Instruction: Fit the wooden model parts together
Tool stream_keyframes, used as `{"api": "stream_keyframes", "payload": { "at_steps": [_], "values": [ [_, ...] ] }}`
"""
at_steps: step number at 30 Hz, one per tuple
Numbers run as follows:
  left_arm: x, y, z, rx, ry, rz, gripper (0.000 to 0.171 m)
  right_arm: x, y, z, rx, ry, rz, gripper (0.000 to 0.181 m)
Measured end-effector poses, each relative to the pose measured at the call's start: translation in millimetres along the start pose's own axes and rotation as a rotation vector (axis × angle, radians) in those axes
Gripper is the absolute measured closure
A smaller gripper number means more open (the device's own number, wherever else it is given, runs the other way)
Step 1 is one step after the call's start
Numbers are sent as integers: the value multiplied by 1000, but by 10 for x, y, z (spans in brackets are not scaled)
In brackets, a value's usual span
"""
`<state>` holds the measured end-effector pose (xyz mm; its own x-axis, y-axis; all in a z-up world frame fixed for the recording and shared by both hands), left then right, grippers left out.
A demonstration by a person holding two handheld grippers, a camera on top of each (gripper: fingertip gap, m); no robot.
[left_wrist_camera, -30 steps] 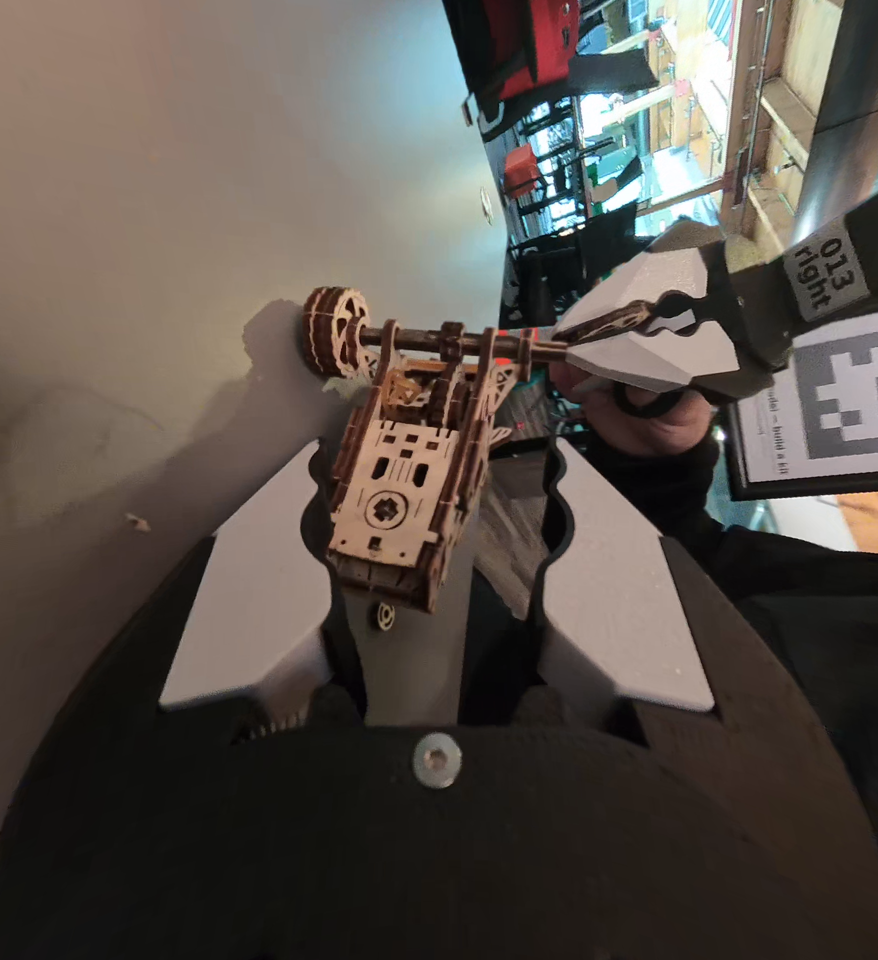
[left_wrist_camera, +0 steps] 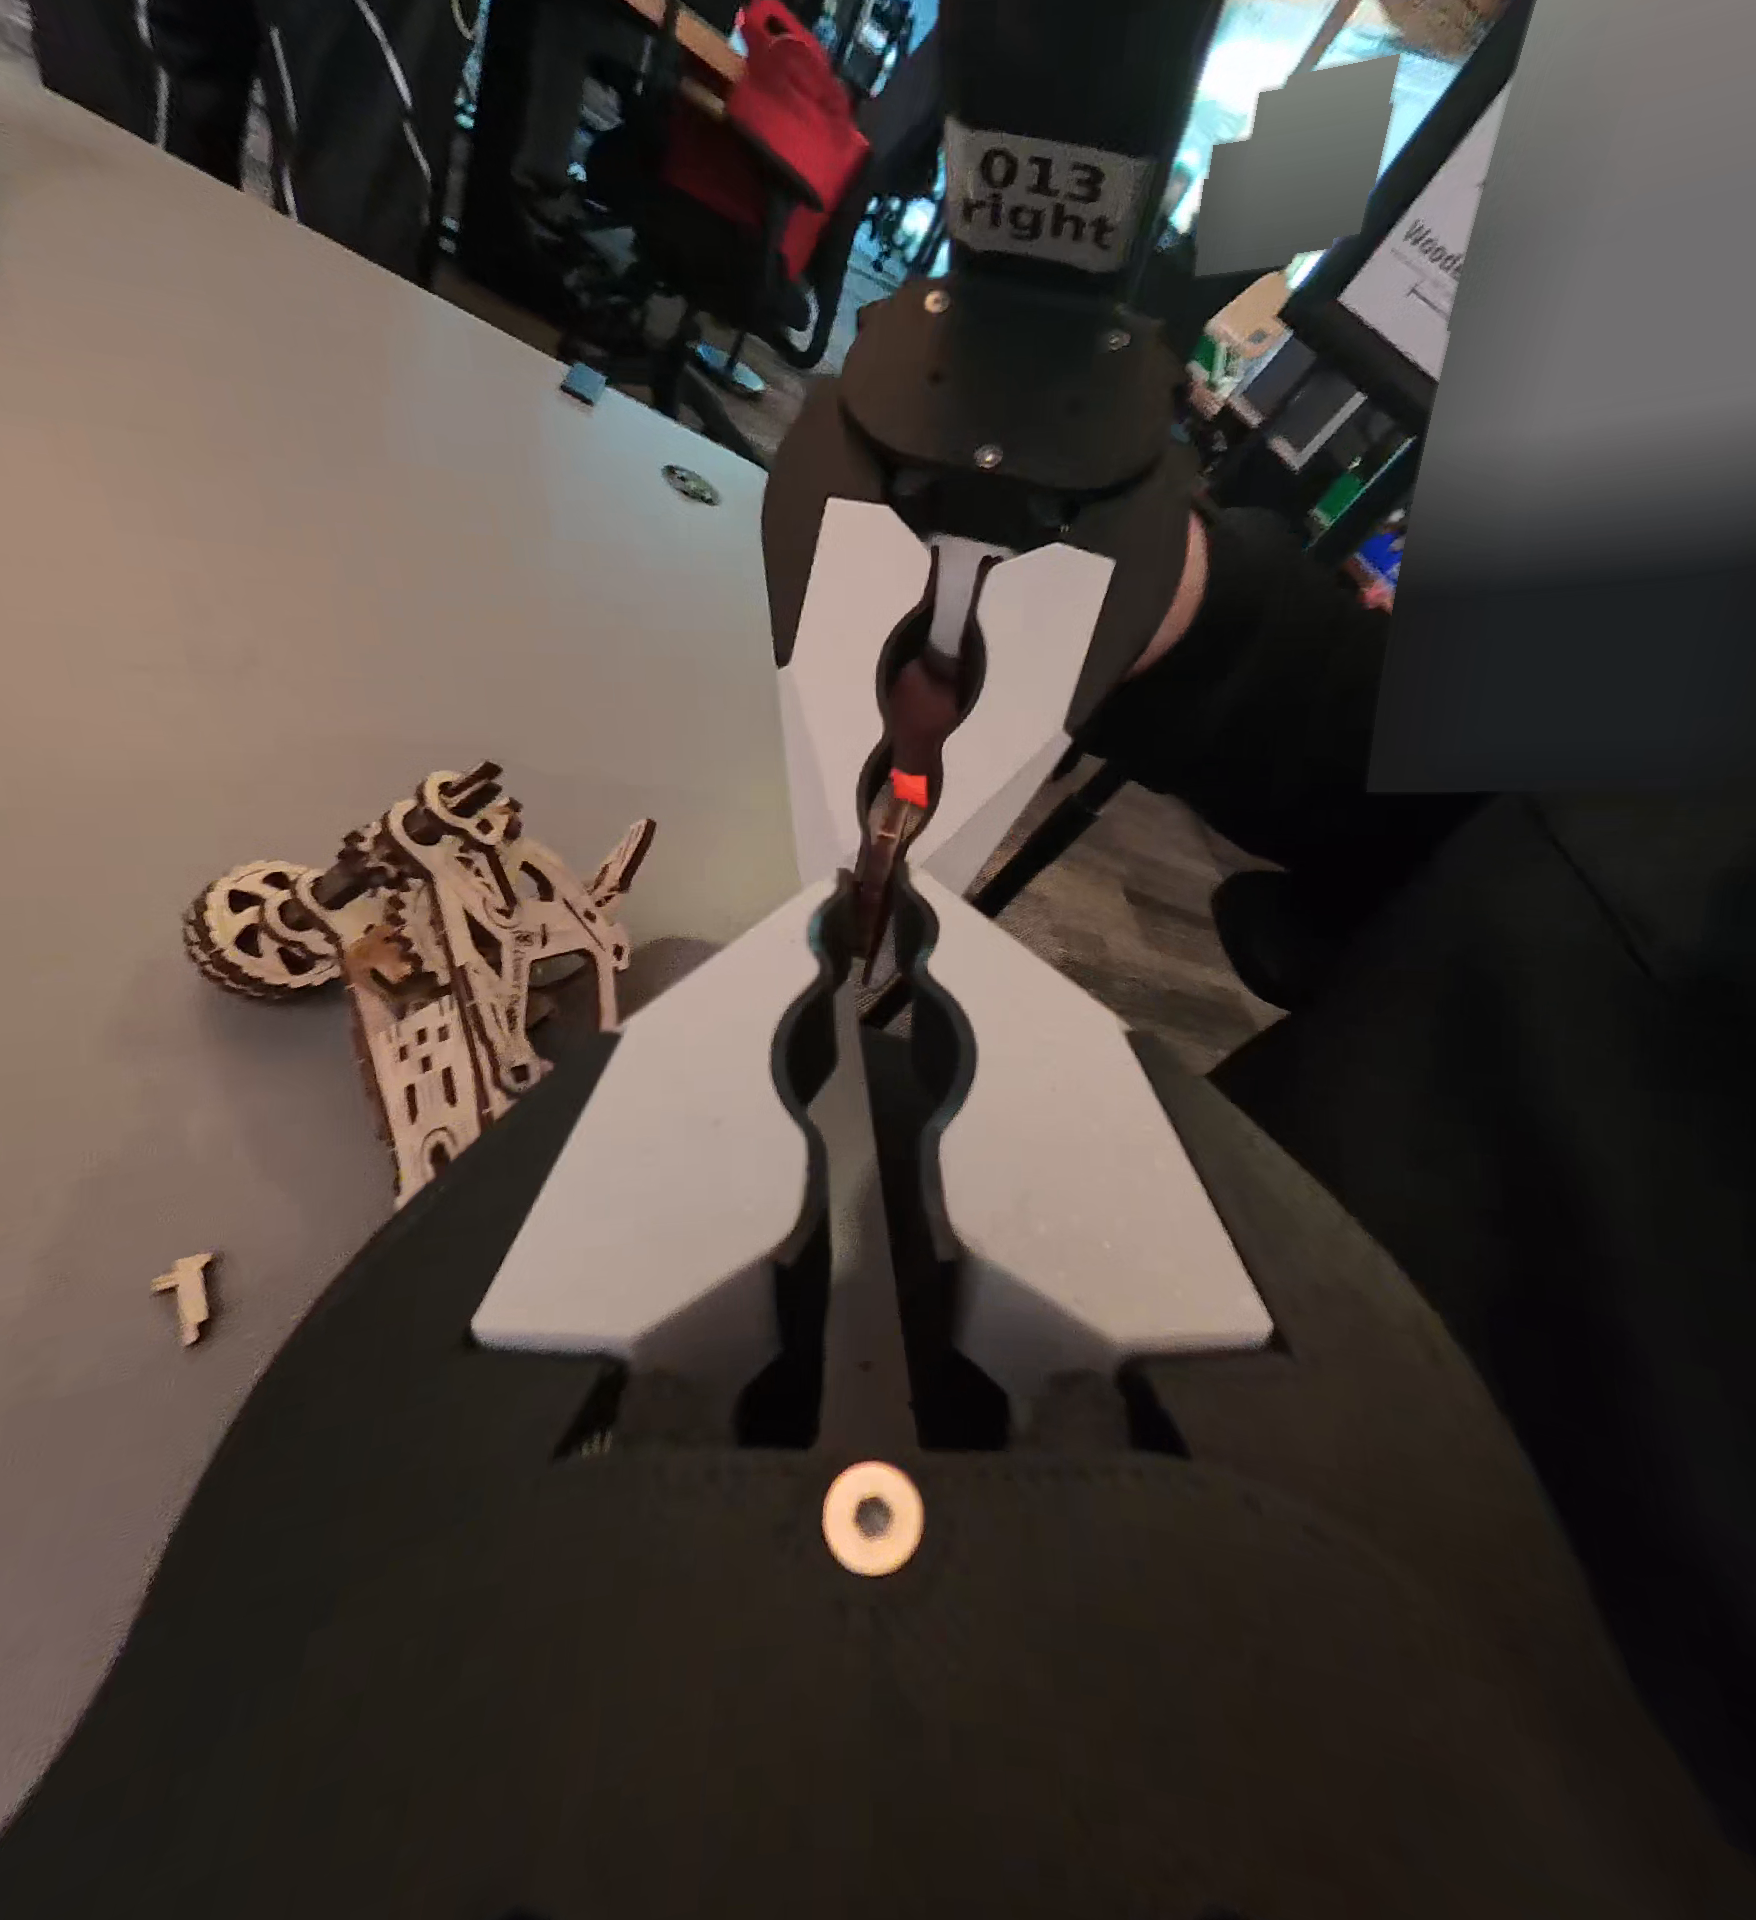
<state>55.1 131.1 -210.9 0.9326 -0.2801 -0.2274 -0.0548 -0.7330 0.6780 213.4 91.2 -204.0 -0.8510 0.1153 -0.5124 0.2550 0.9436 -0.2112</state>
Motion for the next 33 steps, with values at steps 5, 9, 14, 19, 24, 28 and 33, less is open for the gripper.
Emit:
{"api": "stream_keyframes", "payload": {
  "at_steps": [5,9,14,19,24,28,33],
  "values": [
    [-1,-35,28,-41,-3,65,169,11,-9,-24,-19,-41,-40,180],
    [-4,-78,26,-90,26,100,170,-2,24,-38,-3,-36,-63,179],
    [-27,-121,2,-159,73,137,171,-20,75,-64,34,5,-84,176],
    [-32,-173,-7,-237,114,153,171,-30,114,-56,82,49,-99,168],
    [-49,-184,-25,-253,146,162,171,-60,157,-6,123,30,-7,143],
    [-70,-227,-33,-322,153,127,171,-155,73,-91,-18,47,149,139],
    [-46,-287,-29,-466,208,182,171,-76,-122,-128,-418,-171,470,135]
  ]
}}
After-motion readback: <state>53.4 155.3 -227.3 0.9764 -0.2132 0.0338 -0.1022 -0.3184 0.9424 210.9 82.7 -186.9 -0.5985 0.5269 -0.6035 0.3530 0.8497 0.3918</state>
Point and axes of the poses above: each gripper's, where its closed fingertips meet, x out along the fingers, z out of its underside, y = z × x across the jaws, the point moved 10 cm from there along -x, back along the fingers, and after that the axes turned 13 degrees about -x, right-handed, at the moved point
